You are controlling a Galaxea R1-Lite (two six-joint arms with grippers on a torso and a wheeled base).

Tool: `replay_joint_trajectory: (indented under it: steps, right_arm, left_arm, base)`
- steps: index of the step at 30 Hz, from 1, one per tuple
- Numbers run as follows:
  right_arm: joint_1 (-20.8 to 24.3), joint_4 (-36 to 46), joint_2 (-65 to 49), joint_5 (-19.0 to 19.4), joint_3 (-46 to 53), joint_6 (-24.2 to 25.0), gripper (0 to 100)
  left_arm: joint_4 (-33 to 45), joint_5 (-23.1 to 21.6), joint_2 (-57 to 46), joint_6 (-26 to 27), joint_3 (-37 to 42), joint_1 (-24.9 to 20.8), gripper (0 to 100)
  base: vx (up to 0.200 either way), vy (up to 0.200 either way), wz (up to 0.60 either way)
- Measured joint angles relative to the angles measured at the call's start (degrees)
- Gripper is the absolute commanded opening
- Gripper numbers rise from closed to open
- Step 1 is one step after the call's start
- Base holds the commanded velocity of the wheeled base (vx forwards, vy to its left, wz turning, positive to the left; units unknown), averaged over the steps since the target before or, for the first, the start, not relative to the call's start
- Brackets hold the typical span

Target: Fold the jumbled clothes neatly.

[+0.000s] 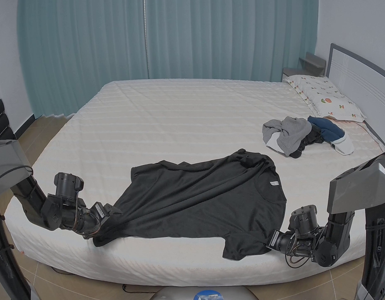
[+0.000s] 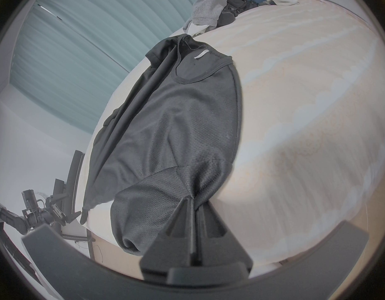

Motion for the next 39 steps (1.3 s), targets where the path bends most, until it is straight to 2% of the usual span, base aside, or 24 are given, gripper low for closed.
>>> replay_joint_trajectory:
  steps: [5, 9, 13, 19, 23, 27, 33, 39]
  right_arm:
    - [-1.00, -0.96, -1.93, -0.28, 3.30, -1.76, 0]
    - [-3.86, -1.21, -6.56, 0.82, 7.47, -7.30, 0]
    - [-7.40, -1.29, -9.97, 2.88, 11.12, -13.76, 0]
    - [-11.36, -1.21, -12.87, 3.64, 14.38, -20.07, 0]
    - [-12.89, 0.51, -14.49, 3.64, 15.41, -22.44, 0]
    - [-13.98, 4.16, -15.85, 3.85, 15.66, -23.76, 0]
    - [-14.26, 5.10, -16.65, 5.06, 15.56, -24.58, 0]
    - [-14.20, 5.12, -17.23, 5.14, 15.69, -24.64, 0]
  left_arm:
    - [-11.93, 1.63, 0.80, 0.05, 4.40, 0.51, 100]
    - [-19.65, 3.72, 2.07, 0.22, 9.37, 0.71, 100]
    - [-23.70, 4.66, 3.04, 0.55, 14.02, 0.51, 100]
    - [-25.48, 5.01, 3.91, 1.01, 16.70, -0.01, 100]
    - [-25.59, 5.10, 4.25, 1.76, 17.49, -0.12, 100]
    - [-25.94, 5.17, 4.41, 1.91, 18.13, -0.41, 100]
    - [-29.29, 5.36, 4.47, 1.61, 20.50, -3.12, 100]
    - [-31.89, 8.27, 5.07, 1.58, 22.05, -6.01, 100]
  base:
    - [0.000, 0.000, 0.00]
    - [0.000, 0.000, 0.00]
    - [0.000, 0.000, 0.00]
    - [0.000, 0.000, 0.00]
    - [0.000, 0.000, 0.00]
    - [0.000, 0.000, 0.00]
    - [0.000, 0.000, 0.00]
    - [0.000, 0.000, 0.00]
